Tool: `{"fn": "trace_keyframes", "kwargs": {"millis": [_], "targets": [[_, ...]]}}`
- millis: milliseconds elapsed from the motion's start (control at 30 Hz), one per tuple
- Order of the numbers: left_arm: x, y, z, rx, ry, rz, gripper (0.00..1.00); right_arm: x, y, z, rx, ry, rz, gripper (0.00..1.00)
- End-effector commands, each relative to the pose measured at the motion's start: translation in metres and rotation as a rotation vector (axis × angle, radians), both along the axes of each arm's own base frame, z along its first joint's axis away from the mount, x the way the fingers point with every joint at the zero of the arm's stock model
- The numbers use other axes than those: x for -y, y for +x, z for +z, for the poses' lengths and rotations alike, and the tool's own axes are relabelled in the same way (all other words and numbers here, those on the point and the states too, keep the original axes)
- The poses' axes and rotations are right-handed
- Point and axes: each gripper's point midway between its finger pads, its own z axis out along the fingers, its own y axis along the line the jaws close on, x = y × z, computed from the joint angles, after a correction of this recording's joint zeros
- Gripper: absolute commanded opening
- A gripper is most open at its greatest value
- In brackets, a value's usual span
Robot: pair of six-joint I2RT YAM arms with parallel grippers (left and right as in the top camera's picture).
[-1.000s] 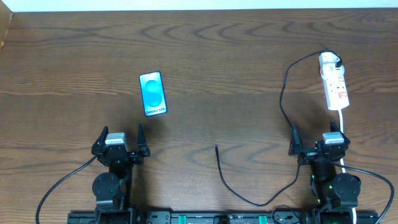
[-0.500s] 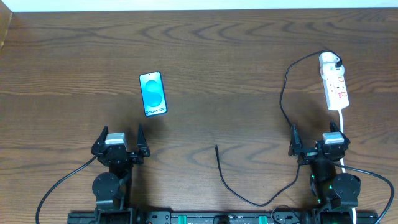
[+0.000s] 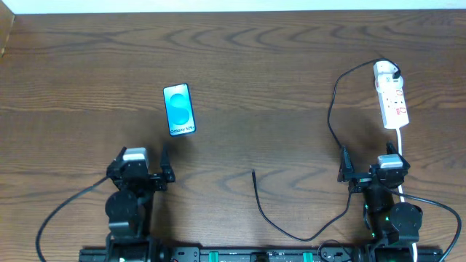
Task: Plug charger to phone and switch on socket
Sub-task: 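Move the left gripper forward over the Galaxy S25+ phone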
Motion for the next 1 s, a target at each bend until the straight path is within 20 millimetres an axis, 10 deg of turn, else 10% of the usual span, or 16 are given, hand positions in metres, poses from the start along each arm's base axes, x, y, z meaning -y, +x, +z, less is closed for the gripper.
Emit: {"fn": "trace_keyframes", "kwargs": {"millis": [0, 967], "targets": [[-0.003, 0.007, 0.035, 0.024, -0.005, 0.016, 0.92, -0.002, -0.001, 0.001, 0.006, -0.011, 0.012, 0.99], [-0.007, 0.100, 0.092, -0.362, -0.082, 0.042, 0.92, -0.002, -0.001, 0.001, 0.006, -0.011, 0.012, 0.99]]}}
